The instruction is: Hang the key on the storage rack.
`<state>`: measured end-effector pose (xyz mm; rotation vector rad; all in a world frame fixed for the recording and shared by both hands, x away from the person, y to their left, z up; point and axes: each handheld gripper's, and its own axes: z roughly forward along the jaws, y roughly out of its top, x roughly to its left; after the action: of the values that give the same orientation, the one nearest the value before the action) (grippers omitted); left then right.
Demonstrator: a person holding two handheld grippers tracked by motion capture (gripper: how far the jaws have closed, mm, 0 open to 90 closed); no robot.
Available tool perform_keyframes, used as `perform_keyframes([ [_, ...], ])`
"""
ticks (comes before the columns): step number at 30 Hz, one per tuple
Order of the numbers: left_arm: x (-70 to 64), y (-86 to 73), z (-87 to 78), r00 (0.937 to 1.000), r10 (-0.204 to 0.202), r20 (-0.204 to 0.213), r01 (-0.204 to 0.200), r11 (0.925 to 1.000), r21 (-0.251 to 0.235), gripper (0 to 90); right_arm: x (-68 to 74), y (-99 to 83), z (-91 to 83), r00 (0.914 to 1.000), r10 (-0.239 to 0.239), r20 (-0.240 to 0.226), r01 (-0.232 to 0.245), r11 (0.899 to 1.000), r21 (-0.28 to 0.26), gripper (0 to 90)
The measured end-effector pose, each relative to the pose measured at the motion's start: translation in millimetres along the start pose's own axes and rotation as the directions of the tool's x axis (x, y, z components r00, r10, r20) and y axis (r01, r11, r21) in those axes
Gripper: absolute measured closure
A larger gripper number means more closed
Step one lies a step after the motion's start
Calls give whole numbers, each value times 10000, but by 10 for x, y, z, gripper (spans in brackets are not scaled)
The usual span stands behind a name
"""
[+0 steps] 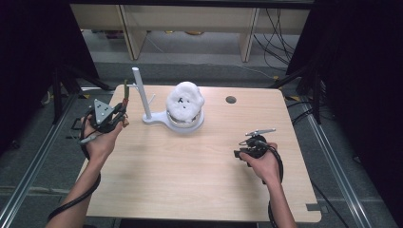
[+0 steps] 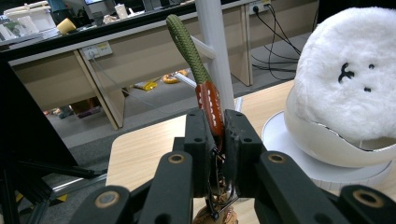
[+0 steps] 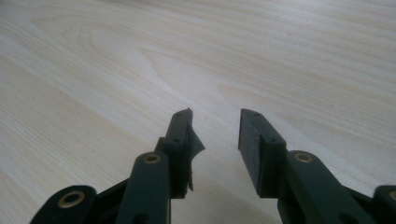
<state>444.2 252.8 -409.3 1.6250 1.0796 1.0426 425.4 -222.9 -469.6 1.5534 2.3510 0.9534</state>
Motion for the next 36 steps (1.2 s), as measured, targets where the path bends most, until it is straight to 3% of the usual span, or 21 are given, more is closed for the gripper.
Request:
perform_keyframes([
  [20, -88, 74, 22, 9947, 1023, -103, -1021, 9946, 183, 794, -8, 0, 8, 9999, -78, -85, 80, 9998, 205, 658],
  [26, -115, 32, 73, 9971, 746, 114, -749, 9969, 254, 794, -19, 1, 2, 10000, -62, 25, 61, 9998, 189, 658],
  [28, -119, 20, 83, 9974, 715, 120, -718, 9970, 304, 794, -29, 2, -13, 9994, -29, -351, 39, 9996, 295, 658],
  [29, -119, 15, 89, 9977, 653, 155, -657, 9974, 292, 794, -15, -2, -6, 9999, 48, -96, -46, 9998, 196, 657],
  [34, -111, -8, 117, 9986, 480, 232, -488, 9982, 353, 793, -10, -13, 29, 10000, 4, 93, -2, 9998, -186, 657],
  [36, -110, -25, 132, 9988, 415, 248, -424, 9984, 374, 793, -4, -6, 5, 10000, -1, -29, 1, 10000, 13, 657],
])
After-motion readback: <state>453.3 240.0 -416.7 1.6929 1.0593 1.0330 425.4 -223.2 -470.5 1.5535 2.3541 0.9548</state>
